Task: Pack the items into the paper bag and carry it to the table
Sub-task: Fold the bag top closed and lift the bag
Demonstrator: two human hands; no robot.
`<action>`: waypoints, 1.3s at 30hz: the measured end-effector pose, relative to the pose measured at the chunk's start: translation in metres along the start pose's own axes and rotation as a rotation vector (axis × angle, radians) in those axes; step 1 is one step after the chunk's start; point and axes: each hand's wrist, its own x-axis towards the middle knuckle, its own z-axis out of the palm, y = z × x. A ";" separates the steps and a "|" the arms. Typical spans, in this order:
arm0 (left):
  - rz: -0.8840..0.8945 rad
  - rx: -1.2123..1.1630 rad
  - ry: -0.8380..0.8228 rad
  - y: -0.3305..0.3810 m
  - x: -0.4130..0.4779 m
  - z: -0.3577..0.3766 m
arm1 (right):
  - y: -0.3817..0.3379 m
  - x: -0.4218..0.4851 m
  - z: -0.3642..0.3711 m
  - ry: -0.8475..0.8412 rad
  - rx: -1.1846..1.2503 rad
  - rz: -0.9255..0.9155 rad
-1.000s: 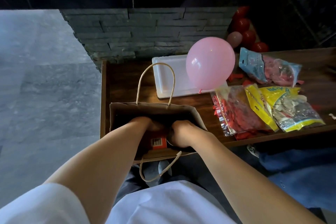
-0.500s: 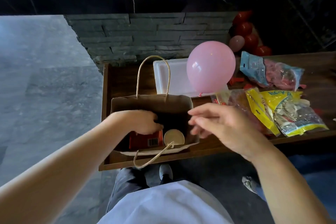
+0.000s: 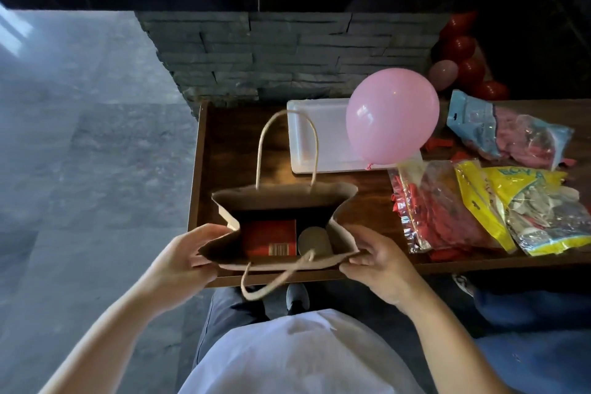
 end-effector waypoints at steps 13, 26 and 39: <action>0.099 0.009 0.197 -0.010 0.032 -0.007 | -0.001 0.025 -0.008 0.156 -0.111 -0.151; -0.335 -0.210 0.425 -0.036 0.074 0.022 | 0.020 0.067 0.023 0.416 -0.361 0.106; 0.513 0.787 0.209 -0.021 0.078 0.040 | 0.000 0.080 0.073 0.085 -0.905 -0.429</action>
